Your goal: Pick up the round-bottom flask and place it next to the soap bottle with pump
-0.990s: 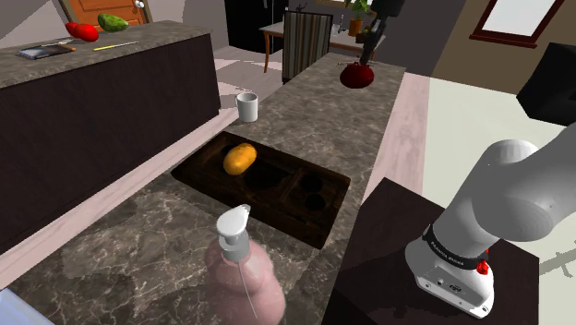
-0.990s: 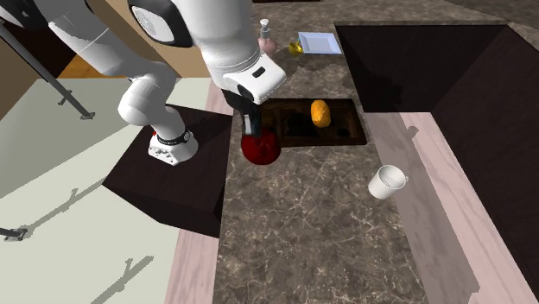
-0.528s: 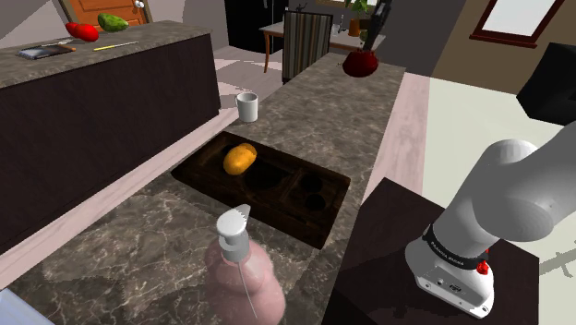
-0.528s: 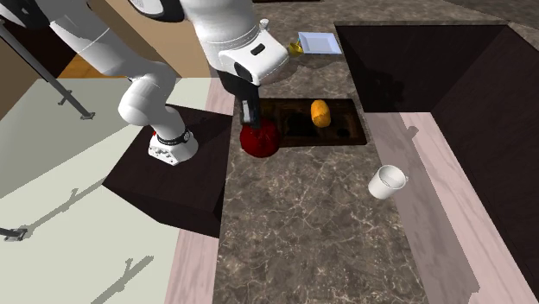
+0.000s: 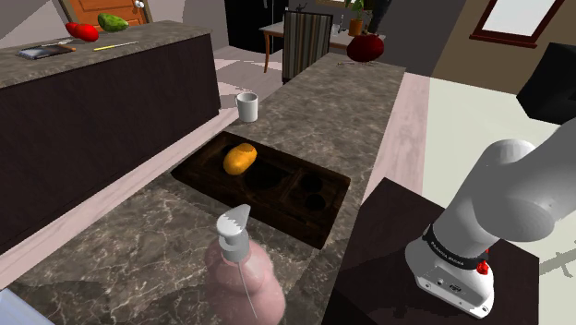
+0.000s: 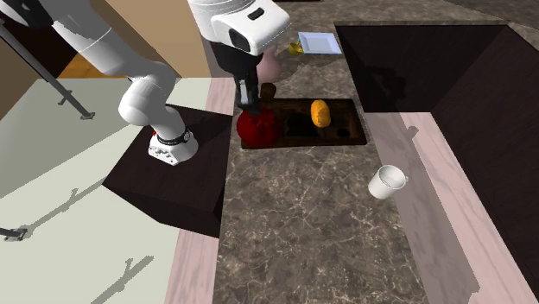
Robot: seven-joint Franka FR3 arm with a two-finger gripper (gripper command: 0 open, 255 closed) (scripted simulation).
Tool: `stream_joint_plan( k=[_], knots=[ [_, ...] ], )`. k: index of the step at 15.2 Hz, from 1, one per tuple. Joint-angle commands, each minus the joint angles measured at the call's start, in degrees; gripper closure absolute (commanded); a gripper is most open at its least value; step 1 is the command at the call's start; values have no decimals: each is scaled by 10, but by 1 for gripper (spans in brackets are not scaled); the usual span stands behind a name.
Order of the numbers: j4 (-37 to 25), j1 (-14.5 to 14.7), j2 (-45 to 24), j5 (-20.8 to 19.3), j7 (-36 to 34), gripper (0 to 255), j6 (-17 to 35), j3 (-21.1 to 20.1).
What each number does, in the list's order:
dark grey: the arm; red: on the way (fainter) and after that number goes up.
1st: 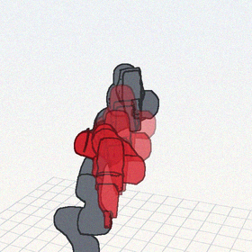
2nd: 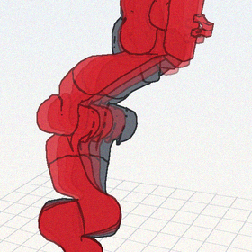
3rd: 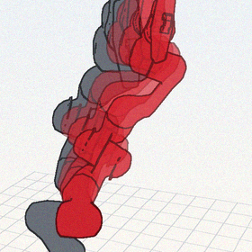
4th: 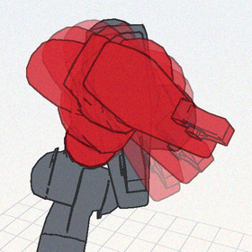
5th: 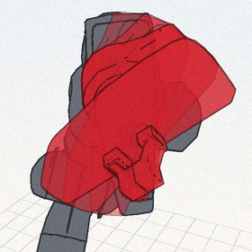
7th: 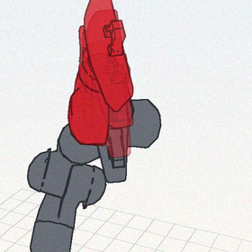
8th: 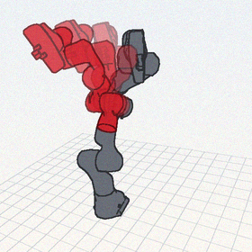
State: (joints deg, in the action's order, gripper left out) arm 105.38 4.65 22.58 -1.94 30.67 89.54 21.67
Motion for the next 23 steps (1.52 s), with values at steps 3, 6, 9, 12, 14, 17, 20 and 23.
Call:
stream_joint_plan(
  k=[3,6,9,12,14,17,20,23],
  knots=[
    [-42,3,-12,4,-1,255,-31,0],
    [-71,4,-21,7,0,255,-51,1],
    [-27,9,25,2,-44,255,-51,-36],
    [10,14,65,3,-87,255,-52,-72],
    [31,17,88,7,-115,255,-54,-96],
    [58,23,119,17,-156,255,-58,-132],
    [79,29,145,31,-196,255,-61,-168],
    [95,37,165,48,-237,255,-65,-203]
  ],
)
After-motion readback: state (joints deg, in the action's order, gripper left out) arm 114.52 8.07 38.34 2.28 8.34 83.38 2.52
